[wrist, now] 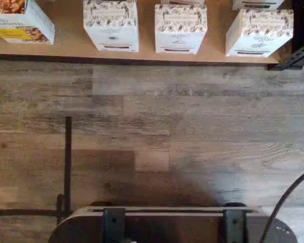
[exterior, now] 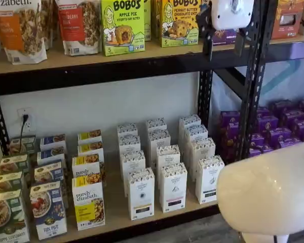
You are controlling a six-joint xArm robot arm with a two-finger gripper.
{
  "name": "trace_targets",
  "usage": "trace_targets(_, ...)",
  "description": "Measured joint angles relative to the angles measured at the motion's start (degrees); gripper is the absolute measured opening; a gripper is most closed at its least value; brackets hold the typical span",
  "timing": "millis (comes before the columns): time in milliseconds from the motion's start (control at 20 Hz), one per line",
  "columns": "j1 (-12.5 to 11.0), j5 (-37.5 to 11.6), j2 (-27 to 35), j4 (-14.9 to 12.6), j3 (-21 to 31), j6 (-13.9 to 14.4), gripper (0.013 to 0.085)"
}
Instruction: Pick up the white box with a green strip in the middle, on the bottom shelf, the sixth box from the left
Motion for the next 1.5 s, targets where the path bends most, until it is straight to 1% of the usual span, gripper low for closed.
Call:
trace_targets(100, 0.3, -2.1, -0.5, -0.8, 2.1, 0.1, 0.0850)
trace_targets(350, -0.2, -7.7, -1.6, -1.0, 8.0, -0.2, 0.0850)
trace_targets(450, -1.0, -9.9, -1.8, 0.0, 10.3, -0.8, 0.0850)
trace_targets(550, -1.2, -12.6, -1.9, 0.5, 13.1, -1.1, 0.0850)
trace_targets(700, -2.0, -17.4, -2.0, 1.7, 17.5, -1.9, 0.0850)
trace_targets(850, -2.1, -21.4, -1.4, 1.3, 21.0, -2.1, 0.0850)
trace_targets(1000, -2.4, -25.2, -0.1, 0.5, 23.9, -2.3, 0.0850)
trace_targets(1100, -3.0, -29.2, 1.1, -0.1, 26.5, -2.7, 0.0850)
trace_targets(1300, -5.4, -40.2, 6.4, -0.6, 31.8, -4.9, 0.0850)
trace_targets(1500, -7.2, -49.1, 12.6, -1.1, 34.3, -6.3, 0.0850)
